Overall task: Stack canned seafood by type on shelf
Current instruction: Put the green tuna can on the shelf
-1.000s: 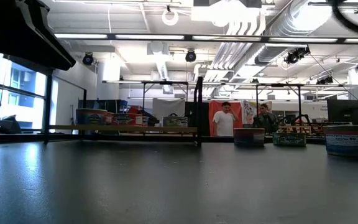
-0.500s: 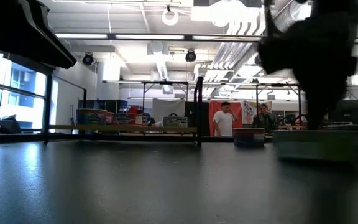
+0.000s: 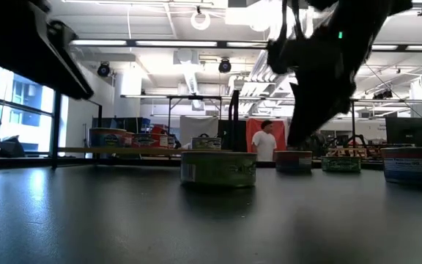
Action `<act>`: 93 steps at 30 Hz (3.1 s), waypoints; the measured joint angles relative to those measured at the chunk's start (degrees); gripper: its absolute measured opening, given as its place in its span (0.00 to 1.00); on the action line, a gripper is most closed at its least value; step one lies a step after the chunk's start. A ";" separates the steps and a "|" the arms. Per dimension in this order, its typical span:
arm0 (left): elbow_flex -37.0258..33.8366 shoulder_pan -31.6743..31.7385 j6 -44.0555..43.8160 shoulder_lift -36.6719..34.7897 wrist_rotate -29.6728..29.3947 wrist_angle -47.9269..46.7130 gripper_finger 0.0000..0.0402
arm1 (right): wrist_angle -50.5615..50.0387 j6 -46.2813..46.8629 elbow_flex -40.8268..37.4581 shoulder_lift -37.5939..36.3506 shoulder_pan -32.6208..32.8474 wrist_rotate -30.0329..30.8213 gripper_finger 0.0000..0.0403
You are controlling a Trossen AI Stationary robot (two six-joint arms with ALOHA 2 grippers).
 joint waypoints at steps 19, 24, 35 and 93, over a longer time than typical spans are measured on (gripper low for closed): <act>-8.61 19.11 22.28 -3.49 3.06 11.05 0.29 | 38.28 -12.06 0.22 12.39 0.66 4.60 0.00; -8.81 17.30 19.21 -9.84 3.98 7.77 0.29 | 45.45 -18.63 0.13 13.42 0.92 10.54 0.00; -16.79 11.65 31.67 -2.93 14.95 37.75 0.29 | 46.99 -37.66 0.15 10.70 6.34 36.18 0.00; -20.38 11.73 34.61 -2.56 5.44 46.53 0.06 | 53.51 -77.54 3.50 20.93 1.93 15.45 0.29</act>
